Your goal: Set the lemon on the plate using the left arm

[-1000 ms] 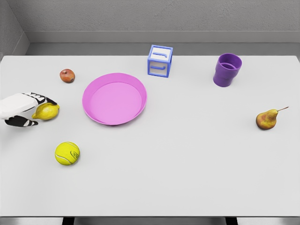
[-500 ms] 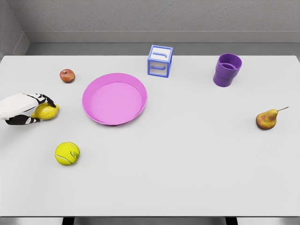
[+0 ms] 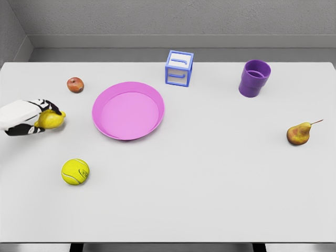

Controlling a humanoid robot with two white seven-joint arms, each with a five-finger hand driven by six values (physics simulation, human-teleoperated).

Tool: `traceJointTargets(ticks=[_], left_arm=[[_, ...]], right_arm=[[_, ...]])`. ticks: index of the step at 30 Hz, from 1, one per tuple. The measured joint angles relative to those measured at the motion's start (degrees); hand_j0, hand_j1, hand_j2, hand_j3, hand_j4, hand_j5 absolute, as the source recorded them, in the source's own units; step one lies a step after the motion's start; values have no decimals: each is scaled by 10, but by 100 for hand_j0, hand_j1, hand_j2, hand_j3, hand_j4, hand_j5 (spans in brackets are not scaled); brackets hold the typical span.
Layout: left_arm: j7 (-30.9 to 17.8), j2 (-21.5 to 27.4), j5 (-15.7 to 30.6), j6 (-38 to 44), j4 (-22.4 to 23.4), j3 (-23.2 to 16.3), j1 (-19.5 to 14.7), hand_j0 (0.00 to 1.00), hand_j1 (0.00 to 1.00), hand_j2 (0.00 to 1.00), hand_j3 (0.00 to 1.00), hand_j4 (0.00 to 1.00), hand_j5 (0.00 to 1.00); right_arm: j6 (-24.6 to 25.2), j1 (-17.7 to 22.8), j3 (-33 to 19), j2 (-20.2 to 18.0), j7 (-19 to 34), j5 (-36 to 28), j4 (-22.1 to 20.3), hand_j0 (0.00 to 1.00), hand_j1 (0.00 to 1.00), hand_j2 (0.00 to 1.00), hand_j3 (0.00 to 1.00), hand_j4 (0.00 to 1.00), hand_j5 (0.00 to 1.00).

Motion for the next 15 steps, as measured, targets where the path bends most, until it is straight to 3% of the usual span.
traceJointTargets(ticks=[8,15], left_arm=[[0,-3,20,0,-4,20,1,54,54,54,54,54,54],[0,-17,35,0,-46,17,2,54,54,54,54,54,54]], right_arm=[[0,0,0,0,0,0,0,100,100,100,100,100,100],[0,0,0,0,0,0,0,100,100,100,100,100,100]])
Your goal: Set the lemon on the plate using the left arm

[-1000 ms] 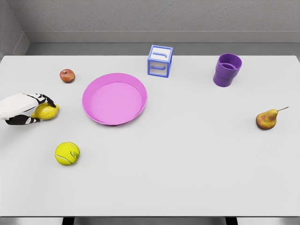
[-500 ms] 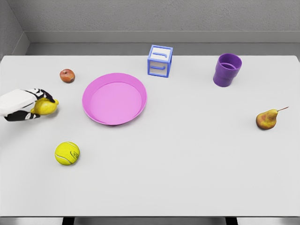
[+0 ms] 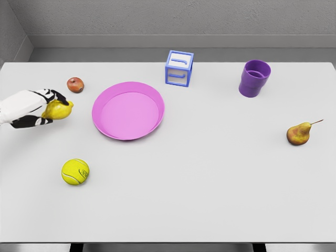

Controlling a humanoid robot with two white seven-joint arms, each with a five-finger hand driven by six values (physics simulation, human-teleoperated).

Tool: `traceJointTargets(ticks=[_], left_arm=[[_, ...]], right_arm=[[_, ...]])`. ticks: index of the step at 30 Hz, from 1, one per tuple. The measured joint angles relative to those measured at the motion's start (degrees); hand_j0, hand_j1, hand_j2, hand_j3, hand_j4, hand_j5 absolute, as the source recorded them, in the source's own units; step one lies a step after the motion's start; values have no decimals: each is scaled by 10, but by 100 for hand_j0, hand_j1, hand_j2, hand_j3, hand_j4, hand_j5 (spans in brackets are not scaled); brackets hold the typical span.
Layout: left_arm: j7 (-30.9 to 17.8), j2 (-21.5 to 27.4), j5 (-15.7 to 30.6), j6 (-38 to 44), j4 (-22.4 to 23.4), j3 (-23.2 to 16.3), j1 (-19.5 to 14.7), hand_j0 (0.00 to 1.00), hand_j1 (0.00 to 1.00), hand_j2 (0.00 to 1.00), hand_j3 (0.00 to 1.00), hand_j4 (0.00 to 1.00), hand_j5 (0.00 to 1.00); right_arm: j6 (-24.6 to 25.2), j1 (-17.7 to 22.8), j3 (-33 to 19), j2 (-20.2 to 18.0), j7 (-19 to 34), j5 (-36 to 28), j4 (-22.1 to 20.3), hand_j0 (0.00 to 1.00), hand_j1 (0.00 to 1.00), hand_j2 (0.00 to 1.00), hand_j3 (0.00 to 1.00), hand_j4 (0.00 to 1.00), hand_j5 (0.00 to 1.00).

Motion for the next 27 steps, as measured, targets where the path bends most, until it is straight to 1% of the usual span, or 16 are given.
traceJointTargets(ticks=[6,18,27], left_arm=[[-1,-12,2,0,-33,-4,1,55,55,55,55,55,55],[-3,-49,3,0,-75,-9,1,56,56,56,56,56,56],[-5,-83,-4,0,-81,-14,-4,56,56,56,56,56,56]], right_arm=[[0,0,0,0,0,0,0,100,100,100,100,100,100],[0,0,0,0,0,0,0,100,100,100,100,100,100],[0,0,0,0,0,0,0,100,100,100,100,100,100]])
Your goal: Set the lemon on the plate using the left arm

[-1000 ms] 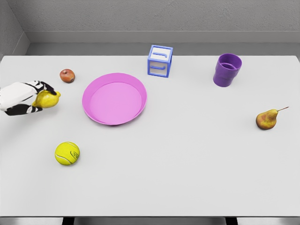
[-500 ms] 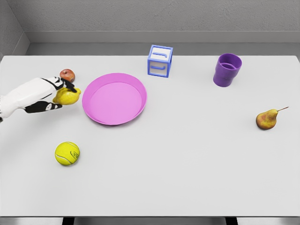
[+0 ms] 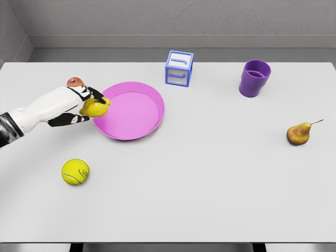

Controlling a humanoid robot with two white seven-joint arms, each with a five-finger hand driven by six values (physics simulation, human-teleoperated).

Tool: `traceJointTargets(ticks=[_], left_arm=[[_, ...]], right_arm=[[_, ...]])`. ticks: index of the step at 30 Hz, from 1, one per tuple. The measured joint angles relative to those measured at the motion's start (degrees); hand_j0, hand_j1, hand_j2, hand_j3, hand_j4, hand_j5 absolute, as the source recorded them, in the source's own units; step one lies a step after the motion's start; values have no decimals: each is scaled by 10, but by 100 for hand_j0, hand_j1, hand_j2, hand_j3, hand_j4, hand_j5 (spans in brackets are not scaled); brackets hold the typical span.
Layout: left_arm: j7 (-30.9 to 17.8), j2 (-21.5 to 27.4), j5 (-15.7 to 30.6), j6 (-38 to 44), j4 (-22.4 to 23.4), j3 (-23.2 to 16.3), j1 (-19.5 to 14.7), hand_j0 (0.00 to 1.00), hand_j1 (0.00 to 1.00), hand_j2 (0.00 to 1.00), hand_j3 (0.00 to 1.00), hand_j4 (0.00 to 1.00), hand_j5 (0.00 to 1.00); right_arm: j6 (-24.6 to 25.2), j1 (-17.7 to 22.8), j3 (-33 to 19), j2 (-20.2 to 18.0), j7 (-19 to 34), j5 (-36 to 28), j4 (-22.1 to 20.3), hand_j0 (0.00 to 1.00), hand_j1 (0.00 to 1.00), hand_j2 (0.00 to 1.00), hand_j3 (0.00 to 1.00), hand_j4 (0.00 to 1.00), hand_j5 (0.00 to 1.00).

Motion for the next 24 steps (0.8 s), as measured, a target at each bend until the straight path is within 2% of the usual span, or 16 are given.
traceJointTargets(ticks=[7,8,9,18,20,24], left_arm=[[-1,-32,-21,0,5,-15,-25,57,57,57,57,57,57],[-1,-37,-25,0,6,-18,-25,65,65,65,65,65,65],[1,-42,-27,0,6,-20,-26,100,100,100,100,100,100],[2,-53,-28,0,6,-20,-39,100,100,100,100,100,100],[2,-41,-26,0,6,-16,-42,100,100,100,100,100,100],[2,7,-25,0,14,16,-25,100,100,100,100,100,100]], right_arm=[[0,0,0,0,0,0,0,100,100,100,100,100,100],[0,0,0,0,0,0,0,100,100,100,100,100,100],[0,0,0,0,0,0,0,100,100,100,100,100,100],[0,0,0,0,0,0,0,100,100,100,100,100,100],[0,0,0,0,0,0,0,100,100,100,100,100,100],[0,0,0,0,0,0,0,100,100,100,100,100,100]])
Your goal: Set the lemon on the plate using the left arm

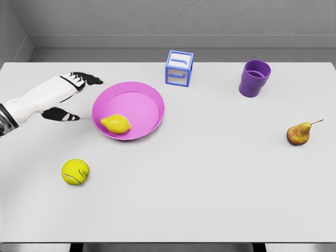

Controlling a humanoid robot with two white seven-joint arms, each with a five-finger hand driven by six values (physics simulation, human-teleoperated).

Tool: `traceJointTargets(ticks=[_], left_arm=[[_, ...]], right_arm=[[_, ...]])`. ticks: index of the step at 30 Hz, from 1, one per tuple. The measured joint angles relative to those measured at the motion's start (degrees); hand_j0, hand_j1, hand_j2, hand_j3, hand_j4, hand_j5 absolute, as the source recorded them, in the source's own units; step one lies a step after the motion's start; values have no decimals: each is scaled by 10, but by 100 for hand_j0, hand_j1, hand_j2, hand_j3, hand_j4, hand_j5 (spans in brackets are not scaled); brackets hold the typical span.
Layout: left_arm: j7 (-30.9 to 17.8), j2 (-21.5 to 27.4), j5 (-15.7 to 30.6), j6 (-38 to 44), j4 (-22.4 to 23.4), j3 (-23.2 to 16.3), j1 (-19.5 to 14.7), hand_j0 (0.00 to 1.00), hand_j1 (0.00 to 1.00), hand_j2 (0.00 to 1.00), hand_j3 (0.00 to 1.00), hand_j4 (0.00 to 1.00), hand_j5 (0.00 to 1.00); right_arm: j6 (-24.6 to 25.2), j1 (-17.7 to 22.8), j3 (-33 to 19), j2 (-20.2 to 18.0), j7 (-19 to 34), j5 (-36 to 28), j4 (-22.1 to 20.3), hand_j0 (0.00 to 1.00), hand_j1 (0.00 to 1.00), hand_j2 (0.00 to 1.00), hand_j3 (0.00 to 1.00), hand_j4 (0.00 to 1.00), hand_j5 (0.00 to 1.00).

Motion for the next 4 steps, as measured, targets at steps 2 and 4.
traceJointTargets(ticks=[2,4], left_arm=[[0,18,0,0,17,7,0,100,100,100,100,100,100],[0,28,-1,0,29,11,0,100,100,100,100,100,100]], right_arm=[[0,0,0,0,0,0,0,100,100,100,100,100,100],[0,0,0,0,0,0,0,100,100,100,100,100,100]])
